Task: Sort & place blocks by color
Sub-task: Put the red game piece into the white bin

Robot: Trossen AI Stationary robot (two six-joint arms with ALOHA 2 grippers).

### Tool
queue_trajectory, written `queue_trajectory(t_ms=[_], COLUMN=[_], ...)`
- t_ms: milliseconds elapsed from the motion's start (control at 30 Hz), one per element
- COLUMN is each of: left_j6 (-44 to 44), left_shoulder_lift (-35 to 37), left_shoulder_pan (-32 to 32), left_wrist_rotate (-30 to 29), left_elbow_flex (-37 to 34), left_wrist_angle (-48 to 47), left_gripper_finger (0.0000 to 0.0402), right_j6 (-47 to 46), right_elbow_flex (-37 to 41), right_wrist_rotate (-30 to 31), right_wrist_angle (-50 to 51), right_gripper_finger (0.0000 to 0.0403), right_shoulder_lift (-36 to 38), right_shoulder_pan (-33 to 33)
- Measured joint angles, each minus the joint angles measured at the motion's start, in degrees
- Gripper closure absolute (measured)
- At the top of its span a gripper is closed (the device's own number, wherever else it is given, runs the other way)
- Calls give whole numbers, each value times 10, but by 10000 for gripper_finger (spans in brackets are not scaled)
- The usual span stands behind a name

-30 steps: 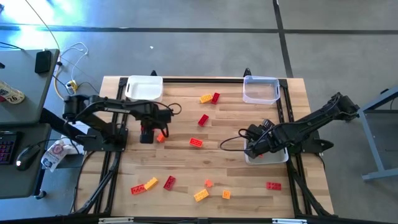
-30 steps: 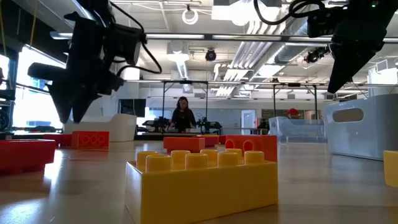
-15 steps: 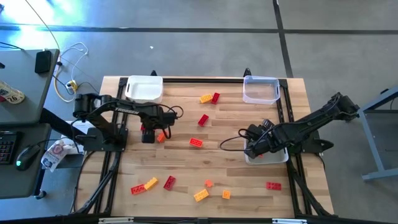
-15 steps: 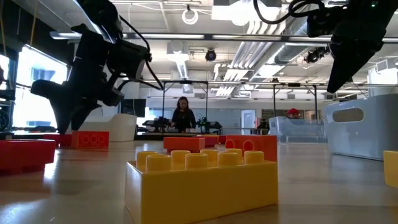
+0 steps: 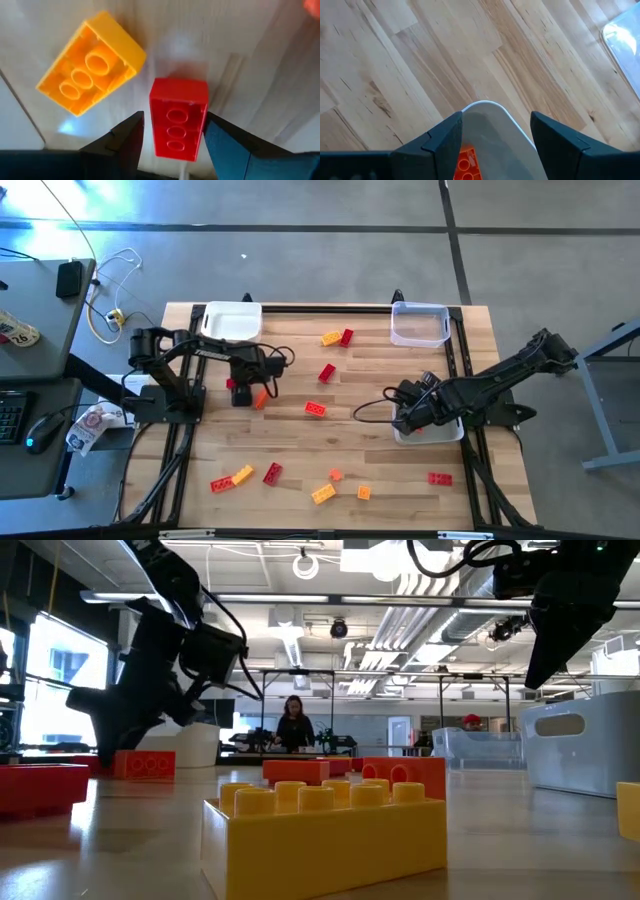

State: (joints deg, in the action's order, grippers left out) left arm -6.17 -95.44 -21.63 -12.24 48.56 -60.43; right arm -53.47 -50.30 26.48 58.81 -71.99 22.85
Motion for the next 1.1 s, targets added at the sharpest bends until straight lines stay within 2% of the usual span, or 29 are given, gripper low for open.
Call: queue_trajectory(t_ms=[167, 433, 700, 1100], left_j6=[2, 1, -16, -20], left_shoulder_lift=[0, 0, 5, 40], left_shoulder_pan=[-10, -21, -28, -15], left_wrist_rotate=[19, 16, 14, 15], left_elbow_flex=[0, -1, -36, -19], left_wrist_angle=[18, 25, 47, 69], left_gripper_finger=[216, 246, 265, 284], right_j6=[0, -3, -4, -5], right_elbow_flex=[0, 0, 0, 0], right_wrist_rotate=[0, -2, -4, -4], right_wrist_angle=[-2, -3, -5, -50], right_gripper_finger=[183, 183, 183, 183], right_shoulder_lift=[0, 0, 0, 0], right_shoulder_pan=[0, 0, 0, 0])
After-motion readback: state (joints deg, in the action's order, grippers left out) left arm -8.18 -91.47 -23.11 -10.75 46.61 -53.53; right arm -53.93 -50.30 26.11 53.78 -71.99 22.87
